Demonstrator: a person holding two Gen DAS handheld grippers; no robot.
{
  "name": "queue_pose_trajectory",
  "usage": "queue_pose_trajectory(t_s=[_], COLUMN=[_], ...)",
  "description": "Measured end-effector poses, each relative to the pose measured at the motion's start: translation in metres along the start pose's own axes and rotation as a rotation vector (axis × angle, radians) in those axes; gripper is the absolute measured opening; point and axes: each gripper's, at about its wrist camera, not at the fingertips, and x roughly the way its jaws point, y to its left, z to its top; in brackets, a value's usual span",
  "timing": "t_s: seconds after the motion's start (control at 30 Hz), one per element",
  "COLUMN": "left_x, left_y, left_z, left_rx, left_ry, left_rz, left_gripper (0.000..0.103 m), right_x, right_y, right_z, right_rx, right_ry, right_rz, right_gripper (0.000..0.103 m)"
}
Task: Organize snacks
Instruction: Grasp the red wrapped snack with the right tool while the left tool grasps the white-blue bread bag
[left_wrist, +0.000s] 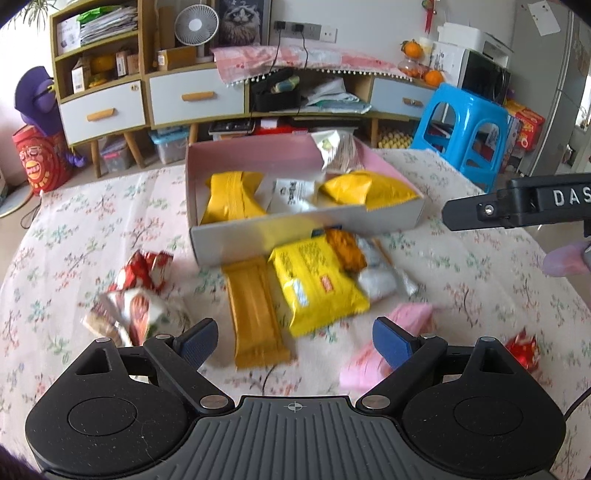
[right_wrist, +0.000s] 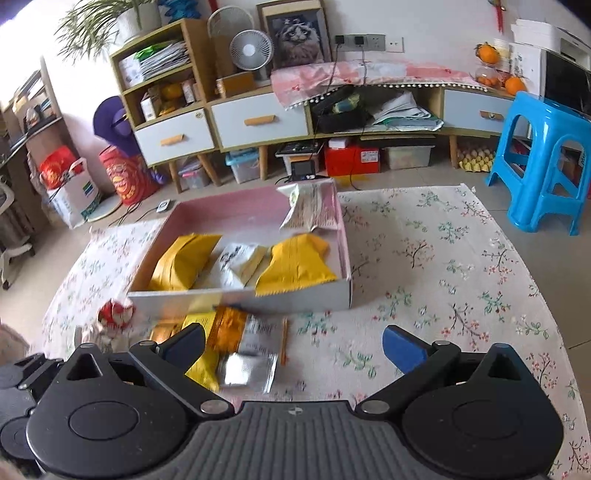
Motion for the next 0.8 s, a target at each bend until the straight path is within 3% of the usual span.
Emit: queue_pose_trajectory(t_s=[0.23,0.47,0.8], left_x=[-0.011,-0.021,-0.015], left_y=[0.007,0.009,0.001], left_z=[-0.015,-0.027,-0.029], left_rx=[-0.053,-0.009,0.031], left_ry=[0.039,0.01,-0.013], left_rz=[-0.035,-0.039,-0.207], left_gripper=[0.092,0.092,0.092], right_x=[-0.012,-0.023,-0.028], right_y=[0.009,0.006,-0.024], right_z=[-0.019,-0.038,-0.067], right_rx=[-0.078,-0.155,-0.2], right_ry=[-0.007,-0.003,0.035], right_rz=[0.011,0.007,-0.038], right_gripper=[0.094,0.094,0.094])
